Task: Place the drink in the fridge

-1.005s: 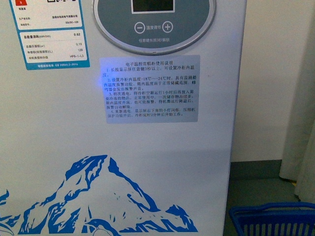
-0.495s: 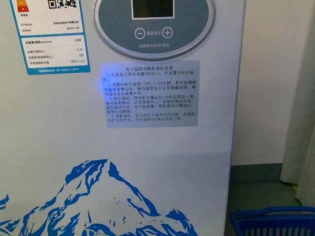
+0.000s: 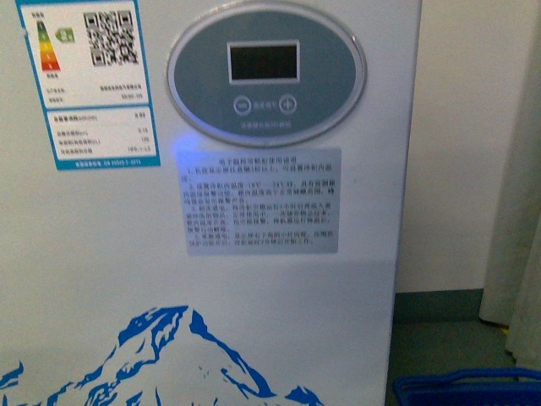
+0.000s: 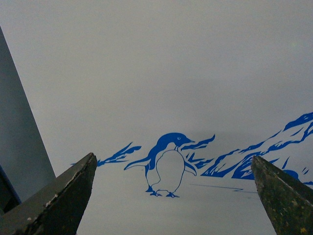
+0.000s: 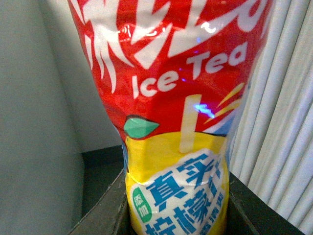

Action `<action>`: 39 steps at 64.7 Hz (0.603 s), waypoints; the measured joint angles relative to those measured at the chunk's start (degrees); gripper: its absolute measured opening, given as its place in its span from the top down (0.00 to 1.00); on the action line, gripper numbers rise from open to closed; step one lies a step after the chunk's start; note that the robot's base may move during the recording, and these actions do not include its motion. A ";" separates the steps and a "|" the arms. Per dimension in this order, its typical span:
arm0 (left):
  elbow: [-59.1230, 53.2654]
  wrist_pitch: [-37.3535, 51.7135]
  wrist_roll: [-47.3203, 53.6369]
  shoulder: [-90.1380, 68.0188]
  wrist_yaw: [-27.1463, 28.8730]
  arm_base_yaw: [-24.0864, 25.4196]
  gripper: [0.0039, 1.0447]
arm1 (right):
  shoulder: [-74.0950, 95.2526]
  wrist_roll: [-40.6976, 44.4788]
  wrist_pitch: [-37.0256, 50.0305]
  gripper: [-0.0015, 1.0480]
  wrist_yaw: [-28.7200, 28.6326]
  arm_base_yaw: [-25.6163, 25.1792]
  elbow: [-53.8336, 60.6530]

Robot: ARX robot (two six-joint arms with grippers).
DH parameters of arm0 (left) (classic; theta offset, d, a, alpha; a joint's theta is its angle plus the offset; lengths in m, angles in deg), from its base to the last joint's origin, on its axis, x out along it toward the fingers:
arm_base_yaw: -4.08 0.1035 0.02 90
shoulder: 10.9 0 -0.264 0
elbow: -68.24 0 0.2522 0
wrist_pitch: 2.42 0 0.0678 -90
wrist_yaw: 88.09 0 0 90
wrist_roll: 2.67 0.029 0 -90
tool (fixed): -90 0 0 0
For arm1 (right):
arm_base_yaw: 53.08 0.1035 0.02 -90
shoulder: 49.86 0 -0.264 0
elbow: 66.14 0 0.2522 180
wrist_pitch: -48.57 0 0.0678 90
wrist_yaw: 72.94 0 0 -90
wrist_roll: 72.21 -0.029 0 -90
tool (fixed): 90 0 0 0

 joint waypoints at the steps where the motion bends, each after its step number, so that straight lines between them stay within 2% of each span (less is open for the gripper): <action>1: 0.00 0.00 0.00 0.00 0.02 0.00 0.08 | 0.00 0.00 0.00 0.65 0.00 0.00 0.00; 39: 0.00 0.00 0.00 0.00 0.02 0.00 0.08 | 0.00 0.15 0.15 0.65 -0.11 0.02 -0.04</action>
